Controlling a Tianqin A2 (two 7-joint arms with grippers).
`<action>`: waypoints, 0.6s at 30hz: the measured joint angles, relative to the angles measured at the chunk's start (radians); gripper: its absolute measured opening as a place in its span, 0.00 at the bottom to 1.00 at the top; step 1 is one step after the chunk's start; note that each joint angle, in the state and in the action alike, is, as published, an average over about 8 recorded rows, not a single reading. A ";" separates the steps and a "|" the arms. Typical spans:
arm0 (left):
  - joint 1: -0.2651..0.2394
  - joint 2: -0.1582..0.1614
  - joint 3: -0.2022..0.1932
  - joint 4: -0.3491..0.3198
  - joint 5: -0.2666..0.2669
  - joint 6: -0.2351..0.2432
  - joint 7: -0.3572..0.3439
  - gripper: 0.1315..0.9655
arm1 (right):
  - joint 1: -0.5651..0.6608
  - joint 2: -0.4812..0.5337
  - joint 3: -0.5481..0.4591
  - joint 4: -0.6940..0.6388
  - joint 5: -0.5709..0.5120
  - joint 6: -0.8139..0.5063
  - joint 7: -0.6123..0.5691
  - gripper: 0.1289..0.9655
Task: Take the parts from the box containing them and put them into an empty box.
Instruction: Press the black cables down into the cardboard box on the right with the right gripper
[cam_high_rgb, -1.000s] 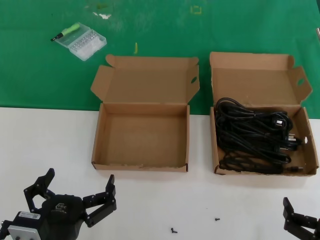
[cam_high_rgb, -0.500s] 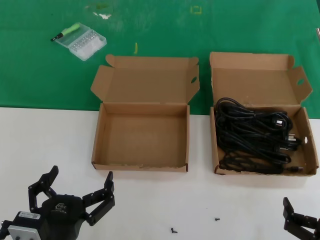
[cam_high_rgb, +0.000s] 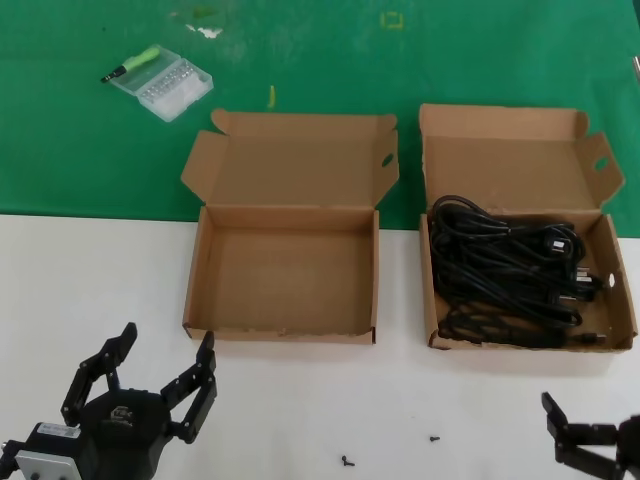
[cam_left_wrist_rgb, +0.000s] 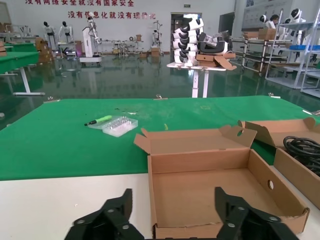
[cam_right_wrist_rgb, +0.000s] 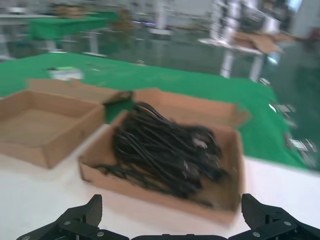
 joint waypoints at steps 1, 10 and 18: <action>0.000 0.000 0.000 0.000 0.000 0.000 0.000 0.65 | 0.011 0.023 -0.005 0.003 -0.003 -0.019 -0.001 1.00; 0.000 0.000 0.000 0.000 0.000 0.000 0.000 0.40 | 0.214 0.247 -0.101 -0.010 -0.071 -0.256 0.013 1.00; 0.000 0.000 0.000 0.000 0.000 0.000 0.000 0.22 | 0.516 0.313 -0.253 -0.128 -0.166 -0.526 -0.029 1.00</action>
